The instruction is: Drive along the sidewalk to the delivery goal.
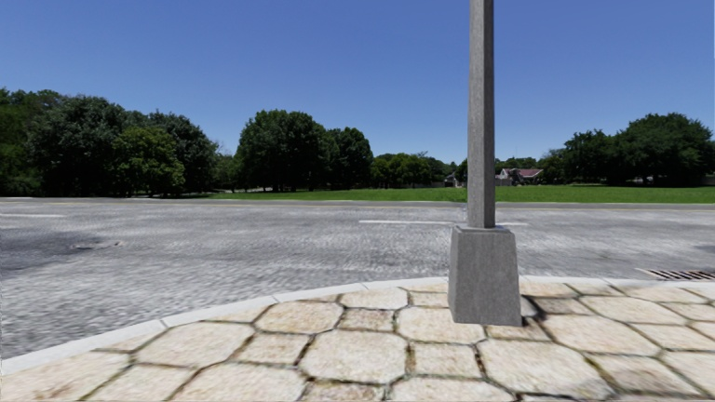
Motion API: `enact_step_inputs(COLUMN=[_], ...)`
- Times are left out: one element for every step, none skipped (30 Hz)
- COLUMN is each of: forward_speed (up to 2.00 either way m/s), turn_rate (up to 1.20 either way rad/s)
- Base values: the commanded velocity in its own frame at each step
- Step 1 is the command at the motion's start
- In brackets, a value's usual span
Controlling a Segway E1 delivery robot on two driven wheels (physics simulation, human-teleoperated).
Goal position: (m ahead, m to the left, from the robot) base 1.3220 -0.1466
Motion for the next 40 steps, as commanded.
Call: enact_step_inputs(forward_speed=[1.39, 1.39, 1.39, 1.39, 1.39, 1.37, 1.29, 1.09, 1.09, 0.65, 0.0, 0.0, 0.0, 0.0, 0.0, 0.0, 0.0, 0.0, 0.0, 0.0, 0.0, 0.0, 0.0, 0.0, 0.0, 0.0, 0.0, 0.0, 0.0, 0.0, 0.0, 0.0, 0.0, 0.0, 0.0, 0.0, 0.0, 0.0, 0.0, 0.0], turn_rate=[-0.17, -0.17, -0.17, -0.17, -0.17, -0.1, 0.0, 0.0, 0.0, 0.0, 0.0, 0.0, 0.0, 0.0, 0.0, 0.0, 0.0, 0.0, 0.0, 0.0, 0.0, 0.0, 0.0, 0.0, 0.0, 0.0, 0.0, 0.0, 0.0, 0.0, 0.0, 0.0, 0.0, 0.0, 0.0, 0.0, 0.0, 0.0, 0.0, 0.0])
